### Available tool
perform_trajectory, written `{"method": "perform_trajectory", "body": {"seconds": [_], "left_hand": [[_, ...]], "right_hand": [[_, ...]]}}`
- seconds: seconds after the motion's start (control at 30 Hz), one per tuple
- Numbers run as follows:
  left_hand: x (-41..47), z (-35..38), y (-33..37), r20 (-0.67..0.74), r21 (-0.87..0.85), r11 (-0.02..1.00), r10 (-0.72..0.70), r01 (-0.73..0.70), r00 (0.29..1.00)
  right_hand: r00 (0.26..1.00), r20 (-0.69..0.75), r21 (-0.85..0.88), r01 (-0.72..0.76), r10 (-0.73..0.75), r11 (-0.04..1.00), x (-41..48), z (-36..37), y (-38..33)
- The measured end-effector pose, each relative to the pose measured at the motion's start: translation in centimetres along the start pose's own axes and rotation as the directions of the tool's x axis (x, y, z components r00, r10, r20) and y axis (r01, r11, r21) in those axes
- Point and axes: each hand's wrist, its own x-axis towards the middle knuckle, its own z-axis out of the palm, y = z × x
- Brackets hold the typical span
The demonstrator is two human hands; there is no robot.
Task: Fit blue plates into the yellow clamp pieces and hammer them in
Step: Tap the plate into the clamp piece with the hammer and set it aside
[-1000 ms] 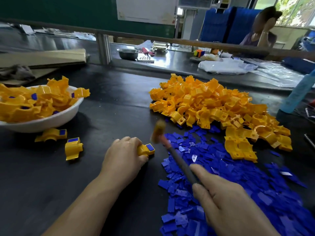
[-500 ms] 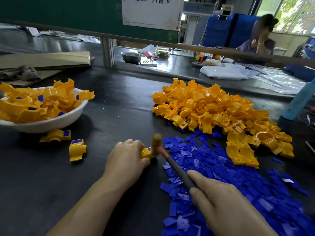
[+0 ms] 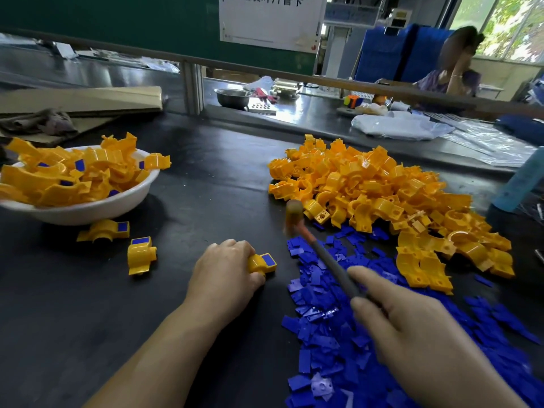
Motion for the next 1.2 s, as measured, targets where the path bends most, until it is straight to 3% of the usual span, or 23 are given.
{"method": "perform_trajectory", "body": {"seconds": [0.07, 0.17, 0.23, 0.27, 0.3, 0.37, 0.4, 0.47, 0.53, 0.6, 0.77, 0.9, 1.0, 1.13, 1.2], "left_hand": [[0.0, 0.0, 0.0, 0.004, -0.013, 1.000, -0.006, 0.006, 1.000], [0.1, -0.2, -0.1, 0.029, -0.042, 0.998, -0.038, 0.039, 0.999], [0.4, -0.5, -0.3, 0.003, -0.201, 0.972, -0.126, 0.124, 0.992], [0.7, -0.7, -0.7, -0.002, -0.362, 0.914, -0.200, 0.186, 0.980], [1.1, -0.9, -0.9, 0.022, -0.569, 0.785, -0.284, 0.245, 0.959], [1.9, -1.6, -1.5, 0.152, -0.898, 0.316, -0.431, 0.306, 0.890], [2.2, -2.0, -1.8, 0.217, -0.950, 0.094, -0.487, 0.298, 0.846], [2.7, -2.7, -2.6, 0.313, -0.947, -0.243, -0.547, 0.211, 0.776], [3.0, -2.7, -3.9, 0.368, -0.878, -0.471, -0.550, 0.086, 0.750], [3.3, -2.4, -5.0, 0.396, -0.818, -0.575, -0.528, 0.027, 0.752], [2.6, -1.8, -3.6, 0.424, -0.763, -0.644, -0.426, 0.061, 0.799], [1.2, -1.8, -0.7, 0.447, -0.822, -0.528, -0.365, 0.214, 0.817], [0.9, -1.5, 0.6, 0.449, -0.855, -0.425, -0.320, 0.297, 0.834], [0.6, -1.0, 1.2, 0.462, -0.863, -0.346, -0.246, 0.368, 0.852], [0.6, -0.7, 1.2, 0.464, -0.869, -0.311, -0.234, 0.386, 0.854]], "right_hand": [[0.996, -0.085, -0.047, 0.003, -0.007, 0.999, -0.1, -0.9, 0.9], [0.980, -0.175, -0.201, -0.127, 0.092, 0.971, 0.0, -1.5, 3.4], [0.959, -0.217, -0.270, -0.238, 0.182, 0.933, 0.1, -1.4, 5.4], [0.944, -0.232, -0.281, -0.297, 0.236, 0.913, 0.2, -1.3, 6.4], [0.924, -0.254, -0.282, -0.354, 0.287, 0.892, 0.1, -1.4, 7.3], [0.877, -0.309, -0.286, -0.456, 0.369, 0.843, 0.0, -1.7, 9.0], [0.851, -0.334, -0.287, -0.501, 0.405, 0.817, -0.1, -1.9, 9.8], [0.812, -0.355, -0.291, -0.567, 0.464, 0.770, -0.2, -2.3, 11.2], [0.792, -0.338, -0.291, -0.602, 0.508, 0.744, -0.4, -2.7, 12.2], [0.782, -0.317, -0.285, -0.619, 0.537, 0.732, -0.6, -3.1, 12.7], [0.788, -0.373, -0.332, -0.606, 0.489, 0.723, -0.5, -3.4, 12.0], [0.863, -0.459, -0.408, -0.416, 0.211, 0.813, 1.0, -2.5, 10.1], [0.926, -0.359, -0.456, -0.280, 0.113, 0.845, 4.6, -1.6, 9.4], [0.961, -0.094, -0.613, -0.262, 0.260, 0.745, 8.5, -1.3, 9.2], [0.952, -0.053, -0.664, -0.259, 0.302, 0.701, 8.9, -1.1, 9.4]]}}
